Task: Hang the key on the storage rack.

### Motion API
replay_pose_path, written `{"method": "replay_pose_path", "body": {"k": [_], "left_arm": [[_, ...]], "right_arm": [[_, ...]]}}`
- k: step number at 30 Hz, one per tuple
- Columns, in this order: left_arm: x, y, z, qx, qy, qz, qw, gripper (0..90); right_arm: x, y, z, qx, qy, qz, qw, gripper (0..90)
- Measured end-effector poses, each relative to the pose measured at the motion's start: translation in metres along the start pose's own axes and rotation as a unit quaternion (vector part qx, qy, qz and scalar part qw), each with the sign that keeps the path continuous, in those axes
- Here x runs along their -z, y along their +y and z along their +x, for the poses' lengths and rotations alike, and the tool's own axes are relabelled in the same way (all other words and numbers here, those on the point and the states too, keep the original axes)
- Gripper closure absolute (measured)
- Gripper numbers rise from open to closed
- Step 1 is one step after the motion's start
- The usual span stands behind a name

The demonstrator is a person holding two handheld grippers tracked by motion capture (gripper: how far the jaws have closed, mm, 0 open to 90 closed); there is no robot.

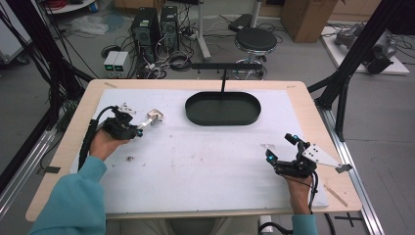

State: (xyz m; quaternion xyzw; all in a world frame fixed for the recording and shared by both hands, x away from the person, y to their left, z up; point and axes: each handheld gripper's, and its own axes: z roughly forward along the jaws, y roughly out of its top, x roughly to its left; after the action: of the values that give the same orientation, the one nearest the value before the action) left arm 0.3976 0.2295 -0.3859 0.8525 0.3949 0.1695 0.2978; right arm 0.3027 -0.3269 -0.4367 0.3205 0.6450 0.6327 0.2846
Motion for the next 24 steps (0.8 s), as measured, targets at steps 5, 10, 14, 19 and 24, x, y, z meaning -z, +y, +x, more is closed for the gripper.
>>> {"method": "replay_pose_path", "body": {"k": [5, 10, 14, 19, 24], "left_arm": [[0.012, 0.01, -0.008, -0.017, -0.024, -0.033, 0.999, 74.1], [0.023, 0.021, -0.019, -0.039, -0.05, -0.053, 0.9966, 74.1], [0.032, 0.03, -0.029, -0.061, -0.07, -0.074, 0.9929, 74.0], [0.04, 0.04, -0.041, -0.083, -0.104, -0.094, 0.9867, 74.0], [0.043, 0.048, -0.054, -0.11, -0.14, -0.109, 0.9778, 74.0]], "right_arm": [[-0.009, 0.024, 0.004, 0.013, 0.04, 0.002, 0.9991, 1.6], [-0.022, 0.048, 0.009, 0.038, 0.079, 0.009, 0.9961, 1.6], [-0.033, 0.062, 0.014, 0.059, 0.106, 0.023, 0.9924, 1.6], [-0.048, 0.075, 0.021, 0.069, 0.149, 0.056, 0.9848, 1.7], [-0.06, 0.088, 0.026, 0.071, 0.184, 0.065, 0.9782, 2.1]]}}
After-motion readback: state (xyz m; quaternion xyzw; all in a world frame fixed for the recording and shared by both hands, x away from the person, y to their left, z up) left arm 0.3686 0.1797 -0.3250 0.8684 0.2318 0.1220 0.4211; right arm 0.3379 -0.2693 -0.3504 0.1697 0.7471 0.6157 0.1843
